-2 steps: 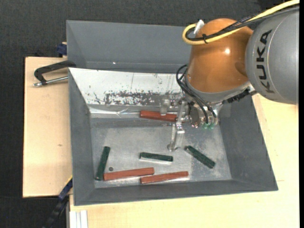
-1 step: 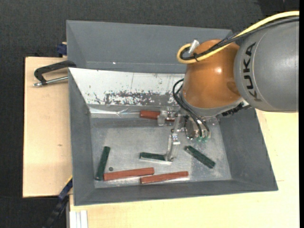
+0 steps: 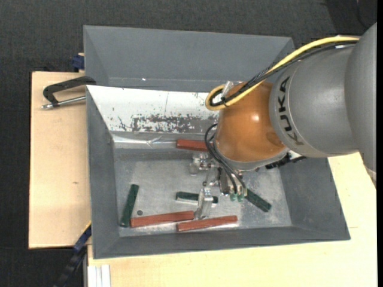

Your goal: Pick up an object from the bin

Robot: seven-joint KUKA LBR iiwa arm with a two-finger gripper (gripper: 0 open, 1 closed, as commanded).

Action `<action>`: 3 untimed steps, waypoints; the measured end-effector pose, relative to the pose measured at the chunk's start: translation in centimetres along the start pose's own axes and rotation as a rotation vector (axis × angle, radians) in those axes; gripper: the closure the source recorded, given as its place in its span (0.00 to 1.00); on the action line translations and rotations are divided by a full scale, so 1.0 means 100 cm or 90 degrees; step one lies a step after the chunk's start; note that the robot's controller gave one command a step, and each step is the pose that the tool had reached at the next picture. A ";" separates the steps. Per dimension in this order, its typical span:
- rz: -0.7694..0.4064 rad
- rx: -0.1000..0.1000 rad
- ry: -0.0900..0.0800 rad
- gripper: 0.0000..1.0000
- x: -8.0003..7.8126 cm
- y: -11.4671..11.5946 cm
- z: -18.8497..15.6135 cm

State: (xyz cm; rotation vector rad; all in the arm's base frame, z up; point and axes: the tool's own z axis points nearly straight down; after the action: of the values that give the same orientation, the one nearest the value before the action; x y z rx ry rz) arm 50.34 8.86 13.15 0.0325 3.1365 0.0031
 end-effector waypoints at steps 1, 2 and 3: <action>0.007 0.001 0.003 1.00 -0.001 -0.052 0.054; 0.007 0.001 0.003 0.00 -0.001 -0.052 0.054; 0.007 0.000 0.003 1.00 -0.001 -0.052 0.054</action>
Offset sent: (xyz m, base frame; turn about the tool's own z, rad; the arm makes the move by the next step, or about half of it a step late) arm 0.0000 0.0000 0.0000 0.0000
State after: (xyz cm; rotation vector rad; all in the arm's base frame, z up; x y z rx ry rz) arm 50.32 3.69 7.72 0.0488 3.1410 0.0020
